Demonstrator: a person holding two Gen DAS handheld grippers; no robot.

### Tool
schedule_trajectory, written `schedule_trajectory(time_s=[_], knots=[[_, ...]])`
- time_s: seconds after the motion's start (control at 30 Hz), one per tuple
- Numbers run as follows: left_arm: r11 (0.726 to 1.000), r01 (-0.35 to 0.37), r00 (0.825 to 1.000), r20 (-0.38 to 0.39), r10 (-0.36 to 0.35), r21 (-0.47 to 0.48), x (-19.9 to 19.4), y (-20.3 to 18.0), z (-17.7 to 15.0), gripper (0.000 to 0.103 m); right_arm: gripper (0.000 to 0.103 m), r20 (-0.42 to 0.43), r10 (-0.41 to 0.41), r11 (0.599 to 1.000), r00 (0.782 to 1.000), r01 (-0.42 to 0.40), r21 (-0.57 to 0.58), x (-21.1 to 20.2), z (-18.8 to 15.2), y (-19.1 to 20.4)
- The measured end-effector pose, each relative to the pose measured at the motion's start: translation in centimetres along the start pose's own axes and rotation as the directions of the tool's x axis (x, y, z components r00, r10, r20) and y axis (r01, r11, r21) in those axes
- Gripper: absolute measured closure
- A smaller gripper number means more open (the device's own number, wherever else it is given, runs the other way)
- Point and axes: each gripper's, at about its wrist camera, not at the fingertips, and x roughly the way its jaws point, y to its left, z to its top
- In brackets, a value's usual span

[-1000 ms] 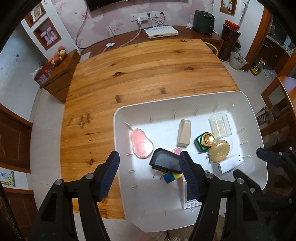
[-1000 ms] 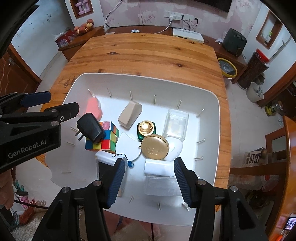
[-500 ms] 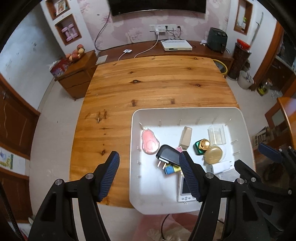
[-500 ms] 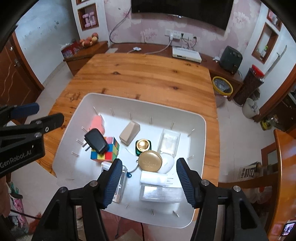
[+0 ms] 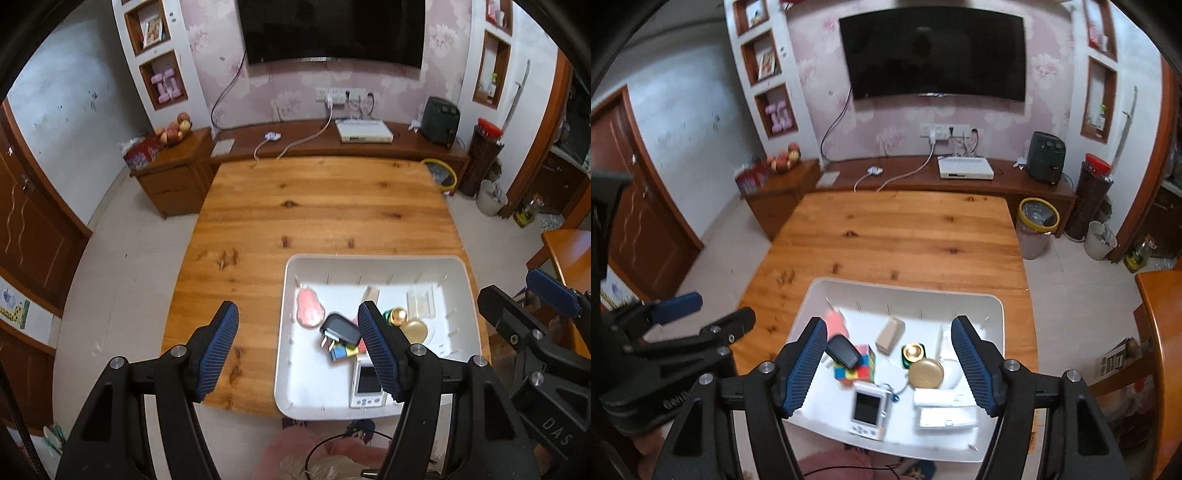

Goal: Organize rigid objects

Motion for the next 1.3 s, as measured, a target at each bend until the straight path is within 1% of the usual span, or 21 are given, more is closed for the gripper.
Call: schedule_trajectory(time_s=[0.03, 0.13, 0.2, 0.3, 0.37, 0.5, 0.93, 1.3], knots=[[1.0, -0.004, 1.0, 0.011, 0.004, 0.002, -0.3, 0.2, 0.2, 0.032, 0.032, 0.007, 0.001, 1.0, 1.0, -0.001, 0.011, -0.3, 0.3, 0.1], [1.0, 0.007, 0.999, 0.04, -0.007, 0.007, -0.9, 1.0, 1.0, 0.032, 0.026, 0.032, -0.023, 0.999, 0.999, 0.022, 0.03, -1.2, 1.0, 0.7], [1.0, 0.021, 0.998, 0.056, -0.021, 0.009, -1.1, 1.6, 1.6, 0.032, 0.026, 0.04, -0.032, 0.999, 0.999, 0.03, 0.043, -1.8, 1.5, 1.2], [0.999, 0.034, 0.997, 0.066, -0.035, 0.013, -1.1, 2.0, 2.2, 0.028, 0.026, 0.062, -0.053, 0.998, 0.997, 0.051, 0.037, -2.6, 2.2, 2.1], [0.999, 0.049, 0.996, 0.069, -0.05, 0.019, -1.0, 2.2, 2.5, 0.028, 0.026, 0.076, -0.074, 0.997, 0.994, 0.072, 0.034, -2.9, 2.5, 2.7], [0.998, 0.062, 0.995, 0.08, -0.064, 0.028, -0.9, 2.5, 3.0, 0.028, 0.026, 0.073, -0.085, 0.996, 0.994, 0.082, 0.043, -2.8, 2.9, 3.4], [0.995, 0.093, 0.993, 0.065, -0.095, 0.028, 0.1, 3.0, 3.9, 0.028, 0.026, 0.074, -0.133, 0.99, 0.988, 0.129, 0.049, -2.6, 3.7, 4.0], [0.995, 0.093, 0.994, 0.059, -0.094, 0.028, 0.3, 3.0, 4.1, 0.028, 0.026, 0.068, -0.147, 0.988, 0.987, 0.143, 0.063, -2.3, 3.8, 3.5]])
